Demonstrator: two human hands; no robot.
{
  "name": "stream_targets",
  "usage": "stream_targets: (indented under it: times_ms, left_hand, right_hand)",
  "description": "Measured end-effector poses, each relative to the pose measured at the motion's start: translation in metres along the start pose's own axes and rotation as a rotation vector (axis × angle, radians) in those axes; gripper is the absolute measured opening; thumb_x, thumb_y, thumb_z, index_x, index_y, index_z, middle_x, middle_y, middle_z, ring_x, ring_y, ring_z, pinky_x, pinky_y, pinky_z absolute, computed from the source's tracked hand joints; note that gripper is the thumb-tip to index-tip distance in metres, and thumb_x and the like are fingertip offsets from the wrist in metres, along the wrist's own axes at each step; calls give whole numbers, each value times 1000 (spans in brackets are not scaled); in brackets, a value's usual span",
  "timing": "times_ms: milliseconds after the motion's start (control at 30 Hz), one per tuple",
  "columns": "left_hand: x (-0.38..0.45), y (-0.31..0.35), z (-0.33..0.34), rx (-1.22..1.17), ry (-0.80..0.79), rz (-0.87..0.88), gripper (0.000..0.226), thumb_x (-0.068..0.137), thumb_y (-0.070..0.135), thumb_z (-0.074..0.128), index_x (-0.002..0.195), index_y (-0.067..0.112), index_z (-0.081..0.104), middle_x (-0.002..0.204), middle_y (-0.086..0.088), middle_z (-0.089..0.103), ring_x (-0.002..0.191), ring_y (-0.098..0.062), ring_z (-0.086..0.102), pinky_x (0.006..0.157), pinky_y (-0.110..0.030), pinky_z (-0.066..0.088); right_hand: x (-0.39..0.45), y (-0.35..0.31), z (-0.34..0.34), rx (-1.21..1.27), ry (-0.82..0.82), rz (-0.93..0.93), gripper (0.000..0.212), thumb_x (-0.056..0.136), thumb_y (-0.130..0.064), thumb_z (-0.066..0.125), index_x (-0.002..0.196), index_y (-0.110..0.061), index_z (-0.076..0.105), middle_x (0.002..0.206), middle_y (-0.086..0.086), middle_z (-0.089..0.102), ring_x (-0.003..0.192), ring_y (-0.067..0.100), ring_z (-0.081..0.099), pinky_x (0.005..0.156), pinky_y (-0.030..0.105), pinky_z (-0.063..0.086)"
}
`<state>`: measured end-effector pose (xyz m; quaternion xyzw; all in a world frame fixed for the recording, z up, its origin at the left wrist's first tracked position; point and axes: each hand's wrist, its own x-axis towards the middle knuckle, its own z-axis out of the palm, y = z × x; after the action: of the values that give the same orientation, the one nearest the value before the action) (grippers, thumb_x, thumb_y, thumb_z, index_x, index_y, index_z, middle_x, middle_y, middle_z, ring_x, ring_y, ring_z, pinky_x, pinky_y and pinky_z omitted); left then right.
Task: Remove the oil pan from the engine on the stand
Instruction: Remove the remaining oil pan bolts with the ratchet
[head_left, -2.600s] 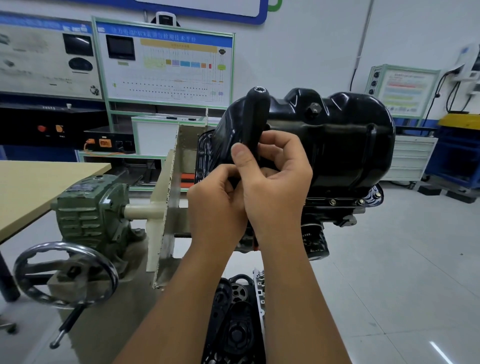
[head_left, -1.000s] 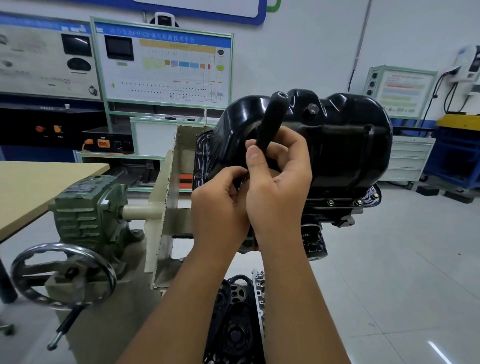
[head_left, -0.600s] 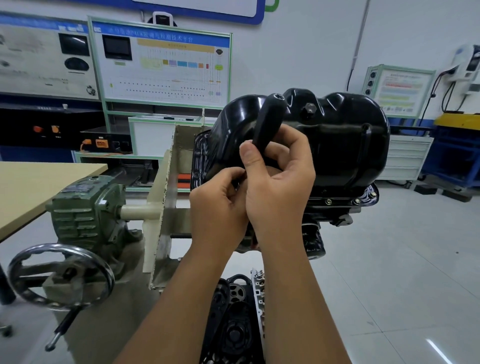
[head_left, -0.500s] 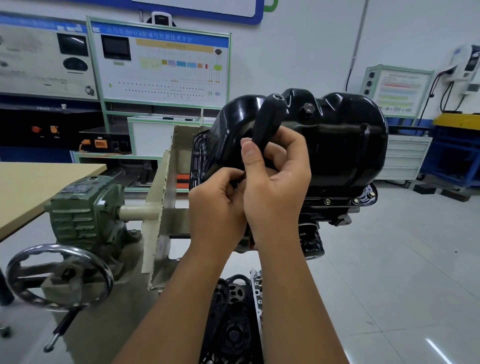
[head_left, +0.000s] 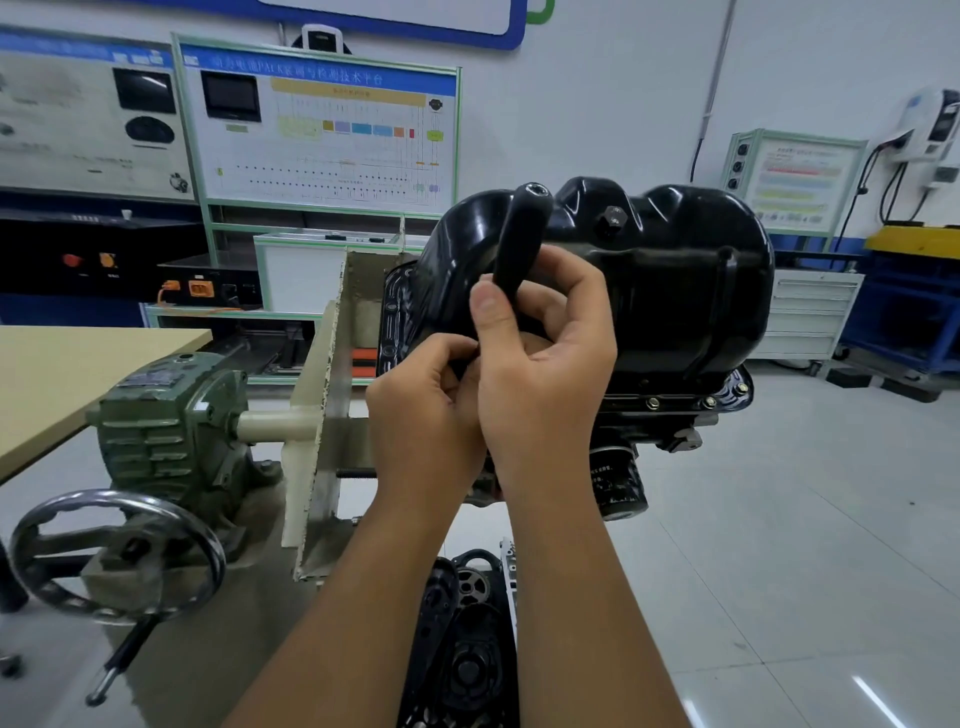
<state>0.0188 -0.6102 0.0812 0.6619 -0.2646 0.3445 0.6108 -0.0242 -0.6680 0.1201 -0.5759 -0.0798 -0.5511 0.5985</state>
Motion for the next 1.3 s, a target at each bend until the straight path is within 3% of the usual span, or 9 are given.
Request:
stream_targets:
  times_ms: [133,233,400,500,633,867,967,1167,1300]
  left_hand:
    - [1,4,0,-8,31,-3,25,83,21,58,66,39,53,60,16,56,56,-8,48,51,-23,34]
    - [3,1,-2,9,30,-8,22,84,20,64,70,36,58,57,14,53,54,-9,47,50,-19,32]
    - [5,-6,-4,-2,-34,26,7,89,13,72,87,19,74,56,6,51,54,-9,45,51,-23,35]
    - [4,-5,-2,22,-23,25,10,89,21,68,80,27,68,57,6,53,55,-11,46,50,-30,39]
    - [2,-2,-2,17,-9,22,15,82,43,47,70,36,53,59,6,55,54,-12,42,49,-37,39]
    - [1,-3,-2,95,-5,77,6,90,18,67,91,20,72,63,2,61,59,-19,55,51,-45,48]
    - [2,-3,-3,89,-12,82,5,91,18,70,91,23,72,62,2,60,60,-21,55,51,-44,47]
    - [0,4,-1,39,2,-18,18,80,47,43,65,38,49,61,5,57,54,-17,47,48,-46,46]
    - [0,2,-1,63,2,-6,28,81,44,45,82,26,67,63,2,61,61,-20,58,53,-50,50]
  right_hand:
    - [0,0,0,-93,52,0,29,79,-15,90,101,-14,72,90,-6,74,60,10,65,58,24,53]
    - [3,2,-3,-89,34,7,27,78,-9,90,100,-8,74,88,-3,75,75,11,72,69,30,60]
    - [4,5,-1,-54,8,32,26,92,-3,74,117,-6,70,101,7,75,95,14,73,86,38,61]
    - [2,5,0,-56,-13,30,24,93,-9,72,117,-13,69,101,3,75,78,17,72,77,32,61]
    - [0,4,2,-120,26,33,24,84,-20,85,106,-21,74,97,-5,75,72,22,67,72,45,60]
    - [3,7,0,-120,13,6,27,93,-7,73,120,-8,72,95,-4,76,95,8,72,90,36,59]
    - [2,5,0,-61,-27,-5,27,96,-4,66,120,-17,65,98,0,75,78,1,70,78,24,57]
    - [-1,1,1,-15,21,40,31,84,-18,85,103,-20,60,88,1,76,63,10,69,61,32,55]
    - [0,3,1,-94,75,16,17,88,-19,82,97,-18,68,88,-8,74,63,9,65,61,32,55]
